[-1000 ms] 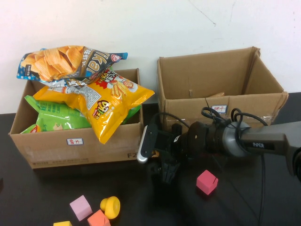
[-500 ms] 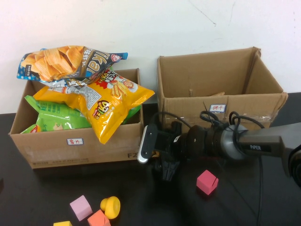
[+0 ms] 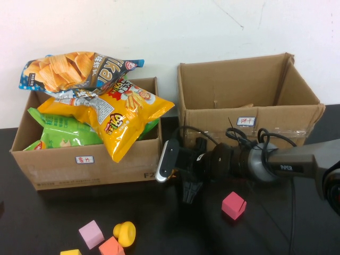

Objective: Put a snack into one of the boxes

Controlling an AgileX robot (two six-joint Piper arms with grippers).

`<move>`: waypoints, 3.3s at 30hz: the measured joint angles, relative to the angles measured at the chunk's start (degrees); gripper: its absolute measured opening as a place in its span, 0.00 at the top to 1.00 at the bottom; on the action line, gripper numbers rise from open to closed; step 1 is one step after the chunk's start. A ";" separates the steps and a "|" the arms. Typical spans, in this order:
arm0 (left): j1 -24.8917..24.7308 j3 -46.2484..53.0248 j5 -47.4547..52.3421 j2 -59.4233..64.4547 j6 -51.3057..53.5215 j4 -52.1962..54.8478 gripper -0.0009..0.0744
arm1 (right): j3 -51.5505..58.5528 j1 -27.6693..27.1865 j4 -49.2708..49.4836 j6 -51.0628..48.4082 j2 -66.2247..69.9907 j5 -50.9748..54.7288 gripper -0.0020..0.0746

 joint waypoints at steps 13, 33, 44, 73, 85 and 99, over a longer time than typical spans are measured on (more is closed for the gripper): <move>0.00 0.00 -1.01 0.00 0.00 0.00 0.99 | -0.04 -0.32 6.63 2.84 -4.64 14.60 0.91; 0.00 0.00 -0.98 0.00 0.00 0.00 0.99 | -0.04 -0.22 -11.91 26.87 -14.47 34.02 0.93; 0.00 0.00 -1.80 0.00 0.00 0.00 0.99 | -0.04 -0.35 -20.61 35.19 -32.89 37.39 0.93; 0.00 0.00 -1.83 0.00 0.00 -0.10 0.99 | 0.16 -13.46 -28.74 46.05 -27.19 15.02 0.50; 0.00 0.00 -1.83 0.00 0.00 -2.15 0.99 | 2.58 -13.46 -29.81 40.99 -53.68 27.12 0.96; 0.00 0.00 -1.01 0.00 0.87 -1.53 0.99 | 45.81 -13.46 -29.70 40.99 -90.61 21.36 0.97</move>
